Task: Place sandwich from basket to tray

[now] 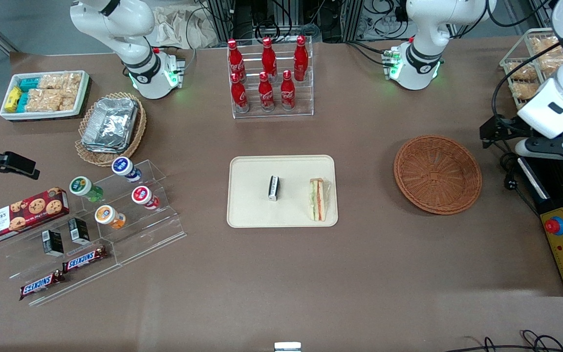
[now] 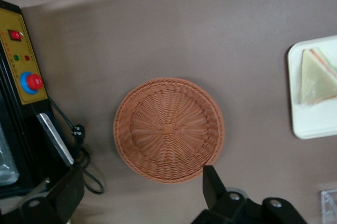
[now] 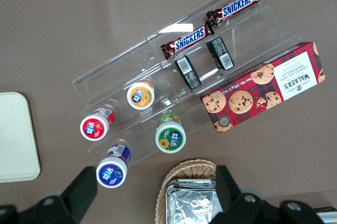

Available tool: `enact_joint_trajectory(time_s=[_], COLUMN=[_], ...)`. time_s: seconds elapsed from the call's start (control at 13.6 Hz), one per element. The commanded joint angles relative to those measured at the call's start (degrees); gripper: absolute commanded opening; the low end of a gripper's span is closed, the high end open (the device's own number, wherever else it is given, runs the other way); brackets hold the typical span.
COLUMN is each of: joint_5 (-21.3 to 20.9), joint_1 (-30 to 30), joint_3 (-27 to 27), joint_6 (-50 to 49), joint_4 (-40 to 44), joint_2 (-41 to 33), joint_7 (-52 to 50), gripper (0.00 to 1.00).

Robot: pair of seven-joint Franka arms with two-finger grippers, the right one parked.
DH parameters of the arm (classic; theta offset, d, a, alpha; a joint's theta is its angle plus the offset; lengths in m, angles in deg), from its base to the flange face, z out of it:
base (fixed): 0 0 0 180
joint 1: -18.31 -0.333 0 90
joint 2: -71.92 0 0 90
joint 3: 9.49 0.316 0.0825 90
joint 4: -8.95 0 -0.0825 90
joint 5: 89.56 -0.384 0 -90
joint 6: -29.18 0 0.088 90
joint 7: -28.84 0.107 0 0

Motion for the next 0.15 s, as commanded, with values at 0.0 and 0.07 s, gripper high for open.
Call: enact_joint_trajectory(time_s=[0.0,0.07], joint_5=[2.5,3.5], joint_1=[-0.1,-0.2], joint_3=[1.4,1.5], joint_6=[-1.5,-1.5], joint_4=[2.3,2.3], joint_2=[0.8,1.6], joint_7=[4.0,4.0], gripper=[1.0,1.0])
